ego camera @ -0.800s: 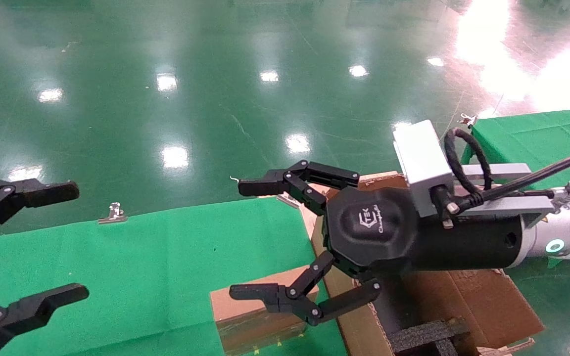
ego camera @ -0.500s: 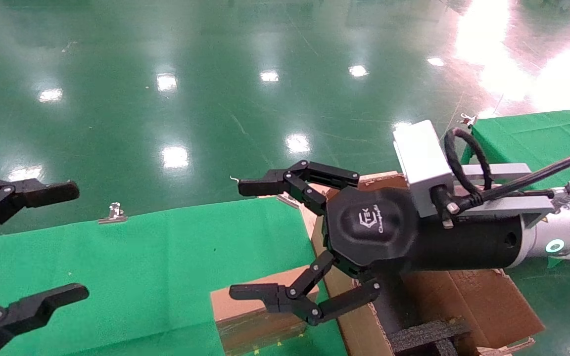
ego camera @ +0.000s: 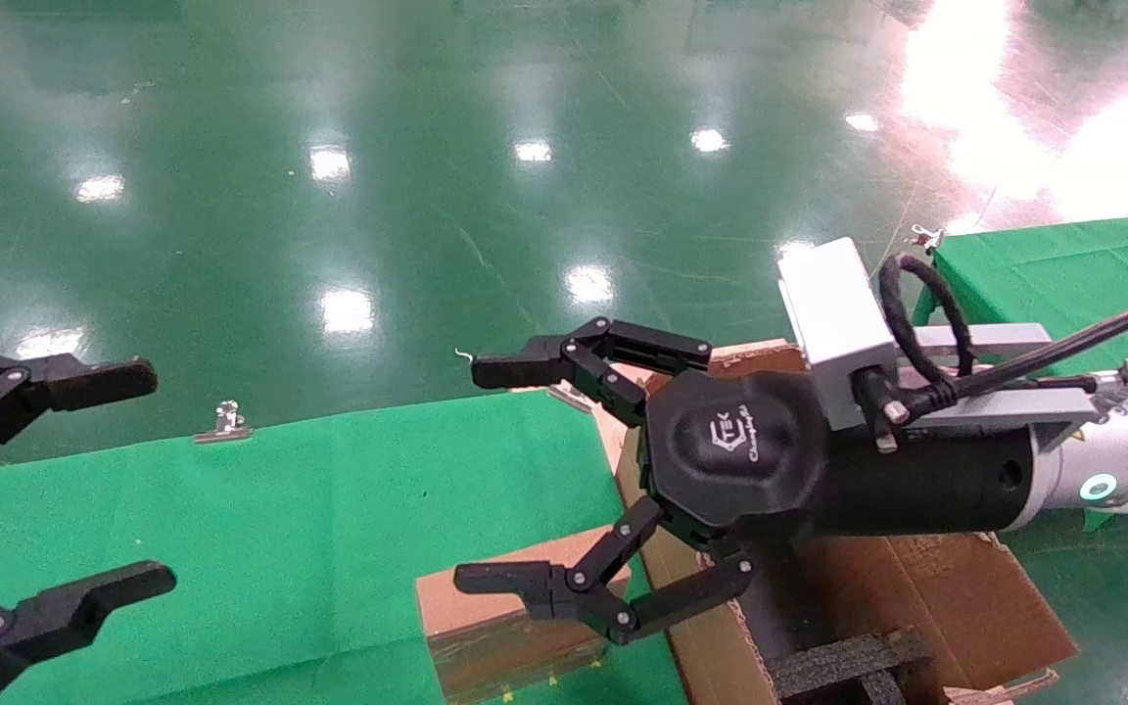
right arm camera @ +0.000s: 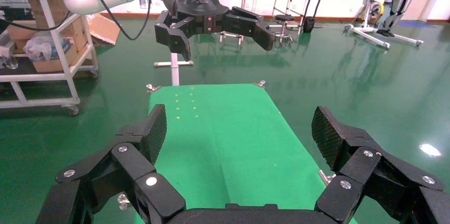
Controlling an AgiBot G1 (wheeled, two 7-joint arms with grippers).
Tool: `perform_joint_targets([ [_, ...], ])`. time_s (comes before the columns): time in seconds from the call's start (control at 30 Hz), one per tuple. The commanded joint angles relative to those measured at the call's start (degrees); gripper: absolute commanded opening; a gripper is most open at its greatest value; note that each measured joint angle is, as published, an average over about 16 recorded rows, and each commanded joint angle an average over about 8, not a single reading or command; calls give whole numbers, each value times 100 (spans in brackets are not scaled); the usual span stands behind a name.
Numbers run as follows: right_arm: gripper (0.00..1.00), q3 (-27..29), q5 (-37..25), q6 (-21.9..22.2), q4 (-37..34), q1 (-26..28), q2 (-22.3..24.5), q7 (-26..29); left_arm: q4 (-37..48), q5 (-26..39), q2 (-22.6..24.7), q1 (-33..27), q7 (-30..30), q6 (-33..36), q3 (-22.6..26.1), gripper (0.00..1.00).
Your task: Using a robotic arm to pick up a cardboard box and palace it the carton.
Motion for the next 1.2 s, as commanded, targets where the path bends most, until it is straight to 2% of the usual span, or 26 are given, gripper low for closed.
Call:
perform_joint_targets([
  [0.03,100,0,0,0,0,0,0,0,0,0,0,0,0,0,0,43],
  [0.13,100,0,0,0,0,0,0,0,0,0,0,0,0,0,0,8],
  [0.17,100,0,0,0,0,0,0,0,0,0,0,0,0,0,0,2],
  [0.2,100,0,0,0,0,0,0,0,0,0,0,0,0,0,0,0],
  [0.47,100,-47,-128,-16,7,35,30,11,0,0,0,0,0,0,0,0],
  [0.57,100,-199,-481,-57,44,198,66,91,0,0,0,0,0,0,0,0],
  [0.7,100,-560,-1278,-161,86,654,6,291,0,0,0,0,0,0,0,0],
  [0.93,100,-1321,-2633,-386,-237,1590,-553,514,0,0,0,0,0,0,0,0],
  [1.2,100,-2287,-3662,-493,-1038,2360,-1347,202,0,0,0,0,0,0,0,0],
])
